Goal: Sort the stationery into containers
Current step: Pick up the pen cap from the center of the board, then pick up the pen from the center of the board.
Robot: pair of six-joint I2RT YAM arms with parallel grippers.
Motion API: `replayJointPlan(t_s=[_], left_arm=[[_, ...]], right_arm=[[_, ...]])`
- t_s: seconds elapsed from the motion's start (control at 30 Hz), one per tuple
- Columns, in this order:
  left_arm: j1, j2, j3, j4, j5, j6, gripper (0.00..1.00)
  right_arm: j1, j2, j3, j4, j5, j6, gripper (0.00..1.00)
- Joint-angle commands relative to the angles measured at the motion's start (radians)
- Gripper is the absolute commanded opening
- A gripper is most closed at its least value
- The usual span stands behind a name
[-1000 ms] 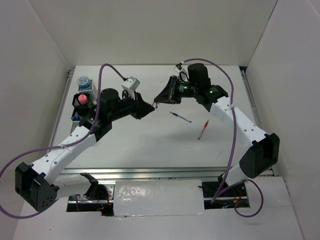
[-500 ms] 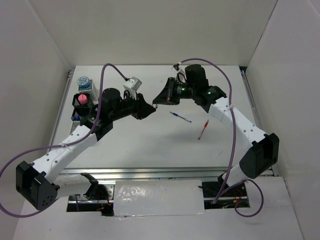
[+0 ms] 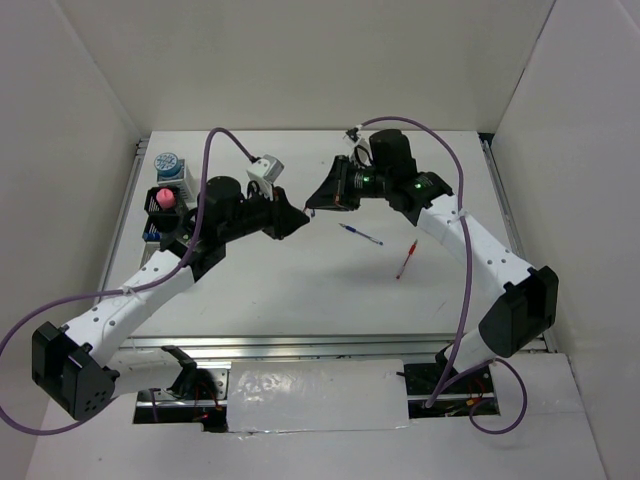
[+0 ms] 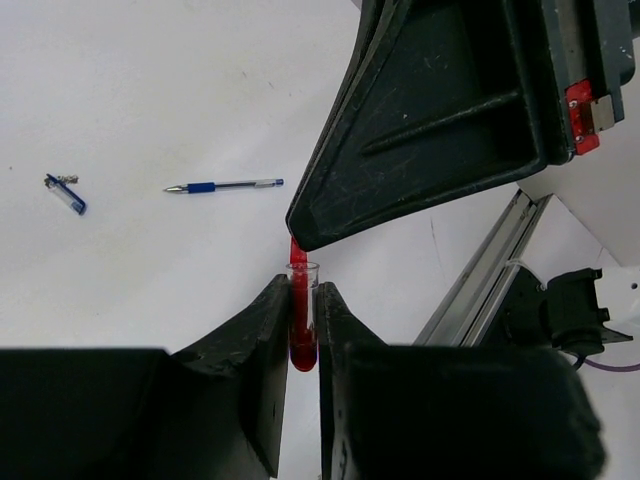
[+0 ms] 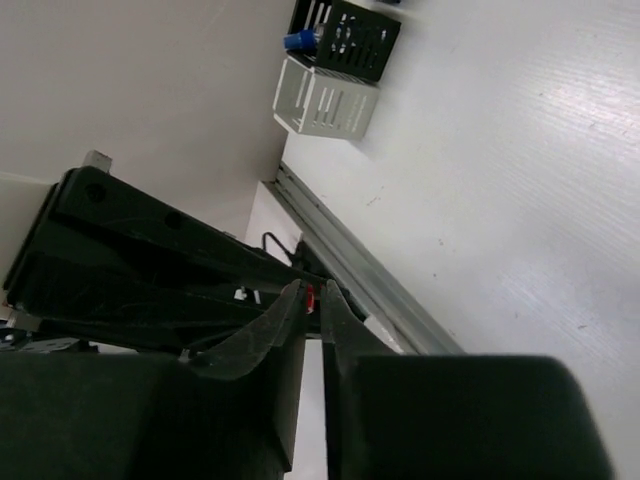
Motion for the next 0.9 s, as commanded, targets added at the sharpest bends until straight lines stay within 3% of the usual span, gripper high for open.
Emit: replayJointPlan(t_s=[0.0,0.03,0.07,0.13,0.2,0.27,0.3,0.33,0.47,0.6,0.87], left_arm=[[-0.006,-0.020,0.026,0.036,0.038,0.034,0.00],[0.003,-0.025,0.026,0.036,0.041,0.042,0.00],[0.008,-0.035,0.017,0.004,0.045,0.049,0.00],[0.022,-0.058,0.003,-0.047,0.041,0.080,0.00],[0.035,-0.081,-0.014,-0.070,0.034,0.103,0.00],[0.049,-0.124,-0.041,-0.088,0.022,0.141,0.00],[0.060,-0.136,-0.052,-0.105,0.004,0.157,0.00],[0.066,-0.164,-0.073,-0.110,-0.002,0.175,0.00],[0.103,-0.207,-0.120,-0.119,-0.015,0.186,0.00],[0.121,-0.215,-0.134,-0.127,-0.005,0.177,0.00],[0.138,-0.229,-0.147,-0.127,-0.018,0.169,0.00]], right_arm=[[0.008,-0.031,0.017,-0.023,0.062,-0.073,0.19],[0.004,-0.034,0.046,-0.063,0.120,-0.106,0.47],[-0.005,-0.039,0.058,-0.083,0.142,-0.153,0.57],[-0.114,-0.075,0.055,-0.115,0.168,-0.208,0.69],[-0.186,-0.091,0.037,-0.165,0.191,-0.259,0.68],[-0.252,-0.095,0.037,-0.236,0.250,-0.389,0.60],[-0.309,-0.091,0.031,-0.309,0.296,-0.415,0.54],[-0.337,-0.085,0.020,-0.342,0.344,-0.469,0.39],[-0.447,-0.051,-0.101,-0.440,0.421,-0.685,0.22],[-0.479,0.013,-0.166,-0.480,0.533,-0.747,0.22],[-0.492,0.150,-0.197,-0.503,0.538,-0.557,0.37]])
